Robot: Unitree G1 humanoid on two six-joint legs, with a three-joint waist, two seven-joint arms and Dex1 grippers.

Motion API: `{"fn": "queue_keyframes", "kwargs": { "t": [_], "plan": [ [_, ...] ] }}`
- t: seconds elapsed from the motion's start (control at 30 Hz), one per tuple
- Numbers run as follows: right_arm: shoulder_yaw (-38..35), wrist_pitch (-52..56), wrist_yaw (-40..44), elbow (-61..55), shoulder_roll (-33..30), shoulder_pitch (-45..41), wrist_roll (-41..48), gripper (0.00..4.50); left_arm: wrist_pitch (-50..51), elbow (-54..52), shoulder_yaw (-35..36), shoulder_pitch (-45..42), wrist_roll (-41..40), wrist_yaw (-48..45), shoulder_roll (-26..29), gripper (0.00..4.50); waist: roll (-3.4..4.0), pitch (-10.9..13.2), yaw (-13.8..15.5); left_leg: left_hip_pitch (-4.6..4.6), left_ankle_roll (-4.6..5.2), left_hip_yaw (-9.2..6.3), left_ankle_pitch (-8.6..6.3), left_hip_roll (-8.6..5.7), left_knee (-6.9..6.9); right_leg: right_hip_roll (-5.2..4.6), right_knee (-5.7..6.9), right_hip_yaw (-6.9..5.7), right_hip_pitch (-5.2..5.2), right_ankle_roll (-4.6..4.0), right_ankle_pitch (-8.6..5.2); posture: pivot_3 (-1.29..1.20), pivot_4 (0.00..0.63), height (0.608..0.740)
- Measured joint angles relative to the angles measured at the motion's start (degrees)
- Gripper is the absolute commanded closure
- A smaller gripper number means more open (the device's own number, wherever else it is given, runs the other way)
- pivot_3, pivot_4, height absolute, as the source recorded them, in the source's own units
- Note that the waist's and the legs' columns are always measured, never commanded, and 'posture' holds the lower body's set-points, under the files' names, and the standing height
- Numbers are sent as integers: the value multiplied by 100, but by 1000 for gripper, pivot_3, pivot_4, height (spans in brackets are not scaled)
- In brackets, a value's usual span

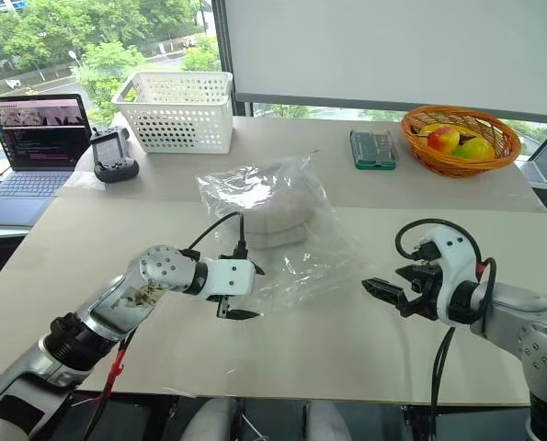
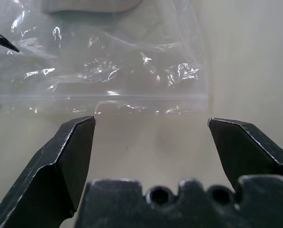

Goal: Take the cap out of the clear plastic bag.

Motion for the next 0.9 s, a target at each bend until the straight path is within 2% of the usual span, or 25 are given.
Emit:
{"fn": "queue_keyframes", "kwargs": {
  "t": [0.33,0.67,0.9],
  "plan": [
    [-114,-511,1548,-465,-777,424,805,0,945,-376,106,44,-149,95,-127,122,0,-1,1,4,1,-2,0,2,13,2,3,-3,8,4,-1,0,150,740],
    [257,-906,1717,-241,-1041,-2,782,0,480,-208,-290,7,663,610,-147,122,1,-1,20,8,1,-3,0,3,19,3,8,-2,12,2,0,0,150,740],
    [533,-1101,1723,-50,-1068,-66,674,0,415,158,-69,-9,1023,1321,-415,122,1,-1,13,5,1,-2,0,4,33,3,14,0,10,4,4,0,150,740]
  ]
}}
